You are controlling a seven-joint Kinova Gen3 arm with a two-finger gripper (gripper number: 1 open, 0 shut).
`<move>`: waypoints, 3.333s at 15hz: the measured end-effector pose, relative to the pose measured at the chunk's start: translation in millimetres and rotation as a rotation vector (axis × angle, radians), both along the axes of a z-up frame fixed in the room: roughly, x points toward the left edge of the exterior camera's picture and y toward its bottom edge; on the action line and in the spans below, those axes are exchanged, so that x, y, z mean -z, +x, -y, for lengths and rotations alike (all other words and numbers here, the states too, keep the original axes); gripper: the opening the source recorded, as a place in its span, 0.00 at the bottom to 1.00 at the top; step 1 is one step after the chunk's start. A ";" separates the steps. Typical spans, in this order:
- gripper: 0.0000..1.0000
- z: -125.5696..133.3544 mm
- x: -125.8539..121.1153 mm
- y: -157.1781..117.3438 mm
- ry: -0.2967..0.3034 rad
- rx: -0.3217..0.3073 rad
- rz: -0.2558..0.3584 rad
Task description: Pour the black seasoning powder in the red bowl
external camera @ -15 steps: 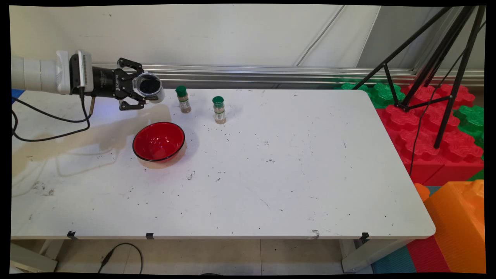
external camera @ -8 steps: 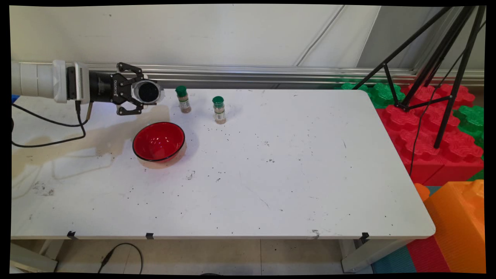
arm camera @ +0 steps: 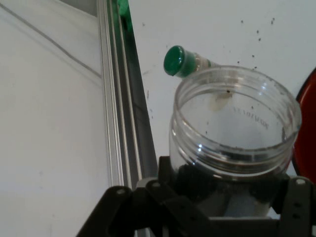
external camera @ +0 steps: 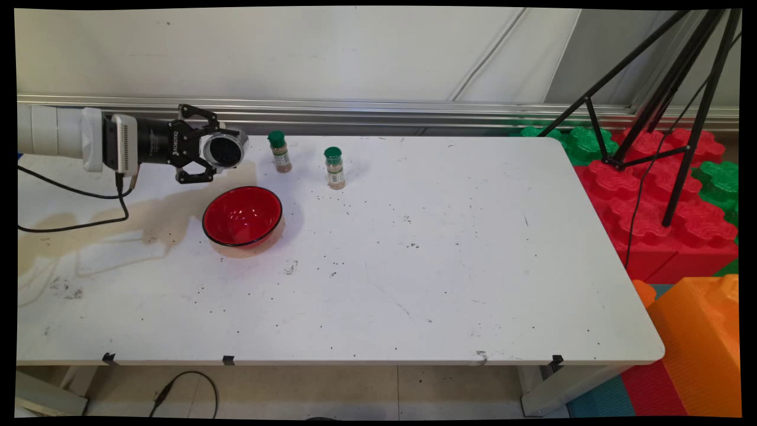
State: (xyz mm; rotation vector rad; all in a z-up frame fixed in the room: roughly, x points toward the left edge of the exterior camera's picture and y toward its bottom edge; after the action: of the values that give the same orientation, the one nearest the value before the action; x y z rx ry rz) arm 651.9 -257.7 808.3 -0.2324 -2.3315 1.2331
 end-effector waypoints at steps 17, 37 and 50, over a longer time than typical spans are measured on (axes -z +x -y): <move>0.00 -8.9 13.4 -11.9 -0.171 0.104 0.308; 0.00 -17.5 16.1 -30.0 -0.362 0.209 0.573; 0.00 -22.8 15.7 -37.4 -0.445 0.263 0.665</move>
State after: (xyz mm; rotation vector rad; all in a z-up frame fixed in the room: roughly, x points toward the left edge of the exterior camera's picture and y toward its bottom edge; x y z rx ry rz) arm 614.5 -234.9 792.6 -1.2205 -2.3757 1.7040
